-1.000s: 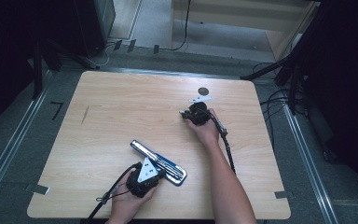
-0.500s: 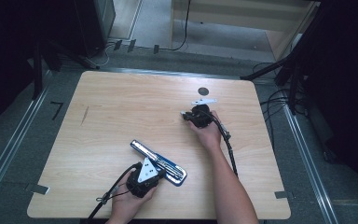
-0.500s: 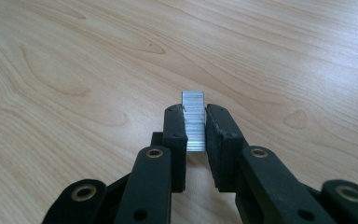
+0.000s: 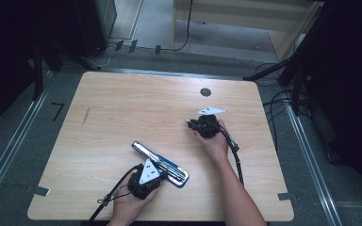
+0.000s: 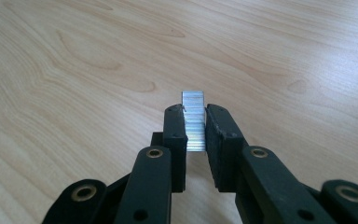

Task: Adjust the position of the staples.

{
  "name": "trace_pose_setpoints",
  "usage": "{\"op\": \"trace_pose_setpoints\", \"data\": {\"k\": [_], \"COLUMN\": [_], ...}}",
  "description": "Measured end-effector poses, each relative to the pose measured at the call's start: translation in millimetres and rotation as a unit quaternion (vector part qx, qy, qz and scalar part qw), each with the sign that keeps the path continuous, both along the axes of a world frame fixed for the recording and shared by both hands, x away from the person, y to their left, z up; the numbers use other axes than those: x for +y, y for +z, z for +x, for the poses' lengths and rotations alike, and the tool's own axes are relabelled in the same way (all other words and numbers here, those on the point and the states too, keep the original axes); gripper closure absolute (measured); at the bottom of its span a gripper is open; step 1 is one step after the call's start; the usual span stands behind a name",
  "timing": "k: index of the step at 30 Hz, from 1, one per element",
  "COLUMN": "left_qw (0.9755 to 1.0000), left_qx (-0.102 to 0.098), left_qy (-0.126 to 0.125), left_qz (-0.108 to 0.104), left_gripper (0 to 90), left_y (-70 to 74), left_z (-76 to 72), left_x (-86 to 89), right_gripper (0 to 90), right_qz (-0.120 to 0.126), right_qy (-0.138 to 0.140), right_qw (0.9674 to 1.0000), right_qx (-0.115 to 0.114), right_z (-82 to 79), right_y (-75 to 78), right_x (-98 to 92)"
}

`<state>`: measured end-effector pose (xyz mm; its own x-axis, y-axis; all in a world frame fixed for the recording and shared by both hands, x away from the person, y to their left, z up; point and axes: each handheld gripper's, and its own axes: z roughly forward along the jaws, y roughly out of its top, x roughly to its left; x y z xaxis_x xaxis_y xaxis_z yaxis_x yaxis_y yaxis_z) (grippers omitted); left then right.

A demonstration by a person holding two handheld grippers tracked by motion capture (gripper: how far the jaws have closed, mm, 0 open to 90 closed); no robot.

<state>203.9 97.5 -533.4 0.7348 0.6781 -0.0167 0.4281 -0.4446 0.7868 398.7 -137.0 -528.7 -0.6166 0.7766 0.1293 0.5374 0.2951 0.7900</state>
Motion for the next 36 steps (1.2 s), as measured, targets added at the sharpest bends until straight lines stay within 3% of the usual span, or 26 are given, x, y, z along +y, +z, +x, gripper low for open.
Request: {"op": "trace_pose_setpoints", "data": {"k": [14,36], "left_qw": [1.0000,1.0000], "left_qx": [-0.001,-0.003], "left_qy": [0.000,0.000], "left_qz": [0.000,0.003], "left_gripper": [90.0,90.0], "left_y": [-0.1,0.0], "left_z": [-0.2,-0.4], "left_x": [-0.2,-0.3], "right_gripper": [80.1,80.1], "right_qz": [0.007,0.019], "right_qy": [0.008,0.006], "right_qw": [0.9998,0.9997], "right_qx": [-0.014,-0.016], "right_z": [-32.2,-85.4], "right_y": [3.7,6.6], "right_x": [-6.4,-30.5]}}
